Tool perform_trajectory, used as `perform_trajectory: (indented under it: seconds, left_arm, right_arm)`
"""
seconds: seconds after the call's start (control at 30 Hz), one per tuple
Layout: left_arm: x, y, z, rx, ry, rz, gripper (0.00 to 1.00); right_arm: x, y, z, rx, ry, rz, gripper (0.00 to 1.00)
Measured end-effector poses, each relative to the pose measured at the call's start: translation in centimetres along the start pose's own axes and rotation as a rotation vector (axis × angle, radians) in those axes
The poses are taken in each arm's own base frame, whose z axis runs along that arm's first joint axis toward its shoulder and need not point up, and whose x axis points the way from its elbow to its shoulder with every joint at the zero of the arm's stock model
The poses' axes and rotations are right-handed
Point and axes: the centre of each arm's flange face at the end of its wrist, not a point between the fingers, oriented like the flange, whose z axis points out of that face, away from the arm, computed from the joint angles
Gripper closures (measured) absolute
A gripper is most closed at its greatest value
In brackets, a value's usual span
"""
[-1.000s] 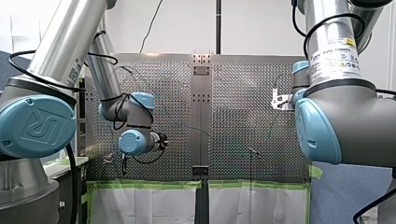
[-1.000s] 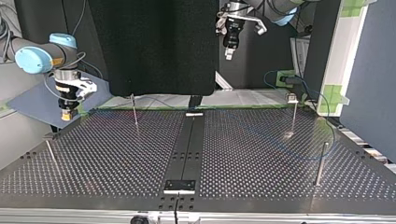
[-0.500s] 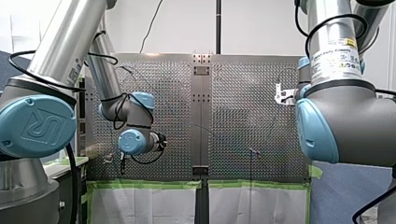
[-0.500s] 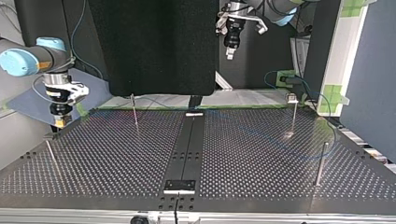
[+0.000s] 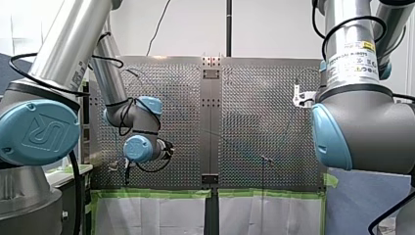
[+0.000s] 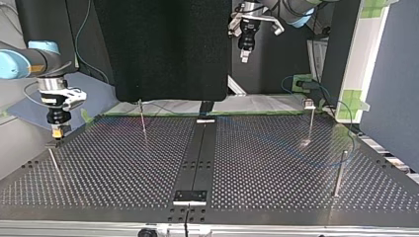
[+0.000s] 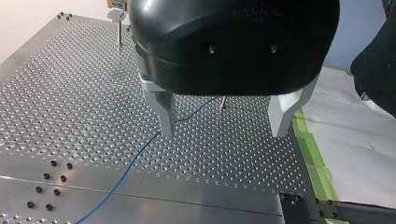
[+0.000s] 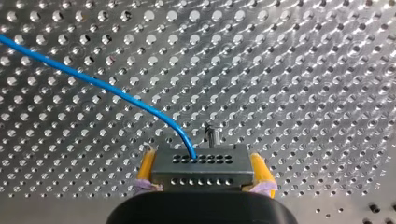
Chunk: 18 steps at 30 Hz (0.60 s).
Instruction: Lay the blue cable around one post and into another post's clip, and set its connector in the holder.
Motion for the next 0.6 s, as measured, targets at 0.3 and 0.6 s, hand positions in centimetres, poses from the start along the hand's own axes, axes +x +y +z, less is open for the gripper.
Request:
perform_trajectory:
  seconds: [0.3,0.6]
  left_arm:
    - [0.0,0.0,0.0,-0.001,0.003,0.001,0.0]
    - [0.1,0.1,-0.1,-0.001,0.007,0.002,0.0]
  right_arm:
    - [0.4,1.2,0.0,0.045,0.006,0.017,1.0]
    - [1.1,2.5,0.2,0.066,0.011,0.023,1.0]
